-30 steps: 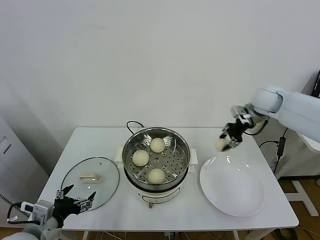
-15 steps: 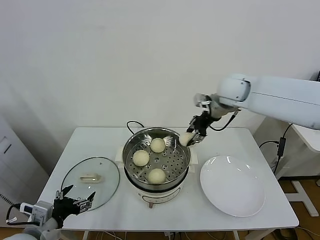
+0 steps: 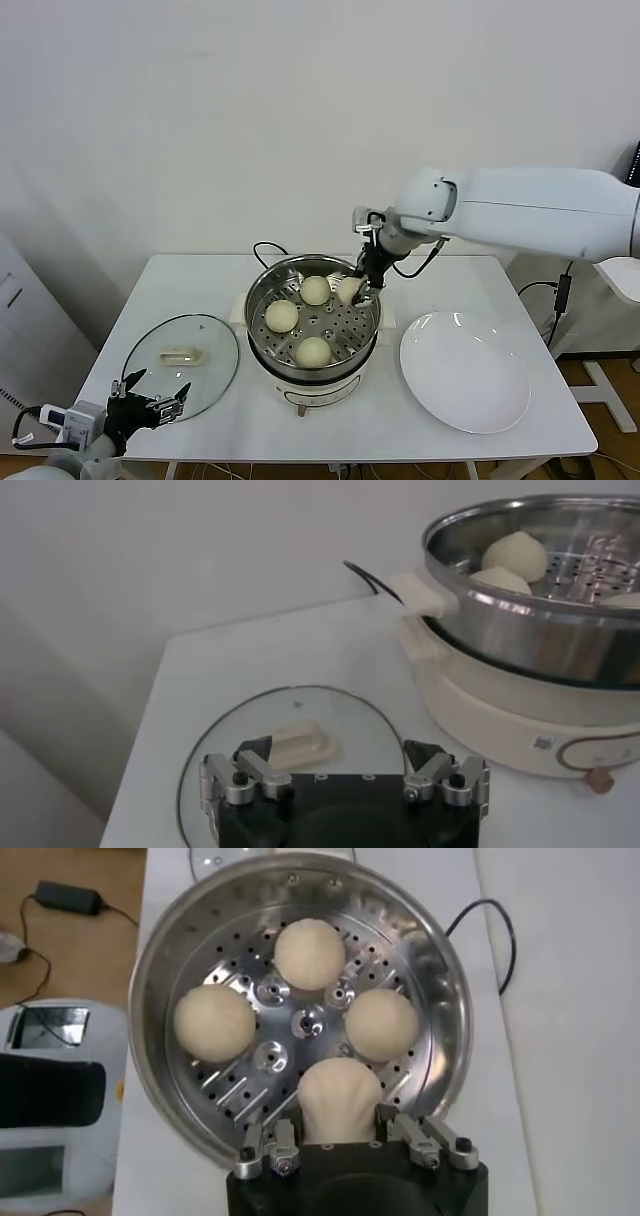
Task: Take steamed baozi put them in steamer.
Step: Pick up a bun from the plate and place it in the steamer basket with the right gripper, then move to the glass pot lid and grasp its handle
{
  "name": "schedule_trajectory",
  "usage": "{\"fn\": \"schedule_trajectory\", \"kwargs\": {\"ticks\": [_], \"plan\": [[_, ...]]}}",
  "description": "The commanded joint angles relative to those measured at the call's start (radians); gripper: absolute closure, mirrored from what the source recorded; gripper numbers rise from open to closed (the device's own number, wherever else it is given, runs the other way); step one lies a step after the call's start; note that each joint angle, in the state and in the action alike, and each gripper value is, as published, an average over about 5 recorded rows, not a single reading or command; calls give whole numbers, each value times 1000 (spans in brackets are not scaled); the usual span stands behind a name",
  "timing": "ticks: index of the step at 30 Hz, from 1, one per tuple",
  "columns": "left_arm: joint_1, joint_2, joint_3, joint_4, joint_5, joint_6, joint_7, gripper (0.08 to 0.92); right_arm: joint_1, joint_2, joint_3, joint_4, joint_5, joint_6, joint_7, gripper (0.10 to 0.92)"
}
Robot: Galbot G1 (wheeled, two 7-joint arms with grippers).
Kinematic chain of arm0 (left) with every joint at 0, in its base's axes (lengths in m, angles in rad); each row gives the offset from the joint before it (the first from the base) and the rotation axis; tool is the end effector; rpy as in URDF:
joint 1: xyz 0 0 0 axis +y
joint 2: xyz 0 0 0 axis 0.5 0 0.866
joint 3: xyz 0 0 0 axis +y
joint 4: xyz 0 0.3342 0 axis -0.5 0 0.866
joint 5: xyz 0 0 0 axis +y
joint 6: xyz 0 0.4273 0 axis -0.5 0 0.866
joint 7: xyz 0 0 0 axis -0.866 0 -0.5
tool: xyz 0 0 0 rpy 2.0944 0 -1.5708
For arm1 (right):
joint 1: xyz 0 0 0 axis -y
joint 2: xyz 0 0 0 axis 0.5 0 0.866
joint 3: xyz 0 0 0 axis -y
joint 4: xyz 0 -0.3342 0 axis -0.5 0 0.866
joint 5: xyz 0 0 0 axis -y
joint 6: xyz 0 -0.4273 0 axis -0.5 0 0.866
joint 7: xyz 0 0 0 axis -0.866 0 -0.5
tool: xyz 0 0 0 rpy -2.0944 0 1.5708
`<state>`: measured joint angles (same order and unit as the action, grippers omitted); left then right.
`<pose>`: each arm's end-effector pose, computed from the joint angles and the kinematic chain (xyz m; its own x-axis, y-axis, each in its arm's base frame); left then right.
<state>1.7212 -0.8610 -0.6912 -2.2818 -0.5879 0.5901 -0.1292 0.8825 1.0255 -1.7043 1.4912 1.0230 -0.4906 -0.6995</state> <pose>0.2452 0.0770 -0.2045 -0.8240 0.1143 0.5550 0.2254 0.9647 0.1360 0.5499 0.0974 -0.0716 -0.1625 -0.2984 0.9405 -0.9865 0.0304 -0.1609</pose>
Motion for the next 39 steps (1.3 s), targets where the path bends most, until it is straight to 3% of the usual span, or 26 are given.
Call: {"fn": "schedule_trajectory", "kwargs": {"ticks": [1,19,31,35,39], "plan": [[-2,1,0,1,-2,0,0,177,-79,39,-2,0,24,-44,89,592],[-12,4,-3,5,-4,2,0,177,-196,47,34,-25,7,-57,140,577],[-11,2,-8,7,-5,3,0,177,-131,-56,160,-24,38,-55,111,256],[-15,-2,-11,8,-4,4,-1,177,-151,-158,267,-22,53,-24,120,208],[-25,-4,-20,15,-5,4,-1,177,-249,-308,409,12,75,73,229,203]]}}
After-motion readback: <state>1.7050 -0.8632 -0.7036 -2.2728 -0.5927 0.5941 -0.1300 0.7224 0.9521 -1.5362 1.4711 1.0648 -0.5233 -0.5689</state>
